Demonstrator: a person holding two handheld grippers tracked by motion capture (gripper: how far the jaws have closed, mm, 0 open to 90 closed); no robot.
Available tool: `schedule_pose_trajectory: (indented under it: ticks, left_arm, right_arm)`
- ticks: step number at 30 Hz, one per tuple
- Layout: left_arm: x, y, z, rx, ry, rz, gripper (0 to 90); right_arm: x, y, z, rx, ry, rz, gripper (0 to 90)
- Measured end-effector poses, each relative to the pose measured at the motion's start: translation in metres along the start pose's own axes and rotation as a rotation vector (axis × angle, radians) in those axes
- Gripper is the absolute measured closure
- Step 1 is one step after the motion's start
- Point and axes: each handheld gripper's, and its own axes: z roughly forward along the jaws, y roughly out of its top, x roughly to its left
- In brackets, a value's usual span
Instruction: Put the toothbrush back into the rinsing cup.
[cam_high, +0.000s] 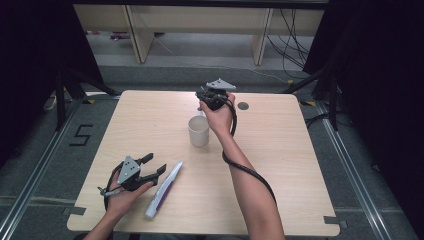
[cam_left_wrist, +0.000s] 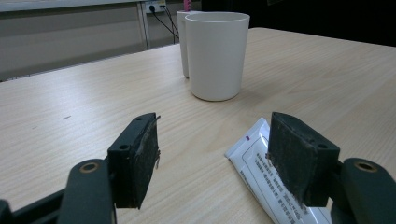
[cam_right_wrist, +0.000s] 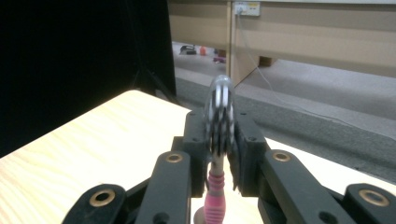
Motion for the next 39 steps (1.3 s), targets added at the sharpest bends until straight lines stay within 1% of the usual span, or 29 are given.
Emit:
schedule_pose_trajectory:
  ticks: [1, 2, 4, 7, 9, 10, 11, 12, 13, 14, 16, 18, 19, 20, 22, 23, 26, 27, 28, 29, 30, 31, 32, 33, 34, 35, 36, 38, 39]
  left_arm:
    - [0.0, 0.0, 0.0, 0.0, 0.0, 0.001, 33.1]
    - [0.0, 0.0, 0.0, -0.001, 0.0, 0.001, 33.1]
    - [0.0, 0.0, 0.0, -0.001, 0.0, 0.0, 33.1]
    - [0.0, 0.0, 0.0, -0.001, -0.004, -0.005, 33.0]
    - [-0.001, 0.0, 0.0, 0.0, -0.005, -0.01, 33.1]
    - [-0.001, 0.0, 0.0, 0.003, -0.004, -0.019, 33.1]
    - [-0.002, -0.001, 0.0, 0.003, -0.005, -0.021, 33.1]
    - [0.0, 0.0, 0.0, -0.004, -0.005, 0.004, 33.1]
    - [0.0, 0.0, 0.0, 0.0, 0.003, 0.0, 33.1]
    - [0.0, 0.0, 0.0, 0.001, 0.001, -0.003, 33.0]
    - [0.0, 0.0, 0.0, 0.0, 0.0, -0.001, 33.1]
    - [0.0, 0.0, 0.0, 0.0, -0.001, 0.0, 33.1]
    - [0.0, 0.0, 0.0, 0.001, 0.0, -0.002, 33.1]
    - [0.0, 0.0, 0.0, 0.0, 0.001, -0.004, 33.1]
    - [0.001, 0.0, 0.0, 0.001, 0.0, 0.005, 33.1]
    - [0.001, 0.0, 0.0, 0.001, 0.0, 0.004, 33.1]
    - [0.0, 0.0, 0.0, 0.001, 0.001, -0.002, 33.1]
    - [0.0, 0.0, 0.0, 0.004, 0.006, -0.01, 33.1]
    - [0.001, 0.0, 0.0, 0.002, -0.001, -0.001, 33.1]
    - [-0.001, -0.001, 0.0, 0.006, 0.001, -0.032, 33.1]
    - [-0.002, -0.001, 0.0, 0.01, 0.002, -0.035, 33.1]
    - [0.001, 0.0, 0.0, 0.002, 0.003, -0.001, 33.1]
    - [0.0, 0.0, 0.0, 0.005, 0.006, -0.01, 33.2]
    - [0.0, 0.0, 0.001, 0.003, 0.0, 0.001, 33.2]
    - [0.0, 0.0, 0.001, 0.004, 0.0, 0.001, 33.2]
    - [0.0, 0.0, 0.001, 0.006, 0.002, -0.007, 33.3]
    - [0.0, 0.0, 0.001, 0.006, 0.002, -0.005, 33.2]
    - [0.0, 0.0, 0.001, 0.006, 0.002, -0.006, 33.3]
    - [0.0, 0.0, 0.001, 0.006, 0.002, -0.005, 33.3]
  right_arm:
    - [0.001, -0.001, 0.0, 0.006, -0.004, 0.013, 78.2]
    - [0.001, -0.002, 0.001, 0.007, -0.002, 0.008, 77.8]
    - [0.001, -0.003, 0.001, 0.03, 0.002, 0.018, 75.4]
    - [0.002, -0.005, 0.002, 0.063, 0.009, 0.018, 68.0]
    - [0.001, -0.006, 0.002, 0.083, 0.014, 0.005, 64.2]
    - [0.001, -0.007, 0.002, 0.086, 0.002, 0.008, 62.1]
    - [0.001, -0.007, 0.002, 0.09, 0.004, 0.012, 60.4]
    - [0.001, -0.008, 0.002, 0.095, 0.014, 0.014, 58.3]
    - [0.001, -0.008, 0.001, 0.098, 0.007, 0.024, 56.4]
    - [0.0, -0.008, 0.001, 0.103, 0.011, 0.015, 54.4]
    - [0.001, -0.009, 0.0, 0.111, 0.017, 0.027, 51.0]
    - [0.001, -0.01, -0.002, 0.119, 0.018, 0.032, 48.4]
    - [0.001, -0.01, -0.004, 0.134, 0.014, 0.035, 47.6]
    - [0.001, -0.011, -0.005, 0.132, 0.02, 0.032, 47.0]
    - [0.0, -0.012, -0.008, 0.143, 0.025, 0.034, 45.9]
    - [0.0, -0.013, -0.011, 0.153, 0.019, 0.032, 45.6]
    - [-0.002, -0.014, -0.017, 0.173, 0.025, 0.029, 44.2]
    - [-0.003, -0.014, -0.02, 0.175, 0.025, 0.008, 44.2]
    - [-0.004, -0.014, -0.023, 0.18, 0.028, 0.01, 44.2]
    - [-0.004, -0.014, -0.026, 0.183, 0.031, 0.016, 44.2]
    - [-0.005, -0.013, -0.03, 0.188, 0.035, 0.01, 44.1]
    - [-0.006, -0.013, -0.034, 0.2, 0.038, 0.022, 44.0]
    - [-0.006, -0.013, -0.037, 0.2, 0.041, 0.015, 44.0]
    - [-0.008, -0.013, -0.041, 0.206, 0.04, 0.007, 44.0]
    - [-0.009, -0.014, -0.044, 0.208, 0.04, -0.005, 44.1]
    - [-0.009, -0.014, -0.049, 0.215, 0.037, 0.011, 44.1]
    - [-0.009, -0.014, -0.052, 0.216, 0.034, -0.002, 44.1]
    - [-0.01, -0.015, -0.061, 0.24, 0.032, 0.002, 44.1]
    - [-0.012, -0.016, -0.064, 0.248, 0.031, -0.011, 44.1]
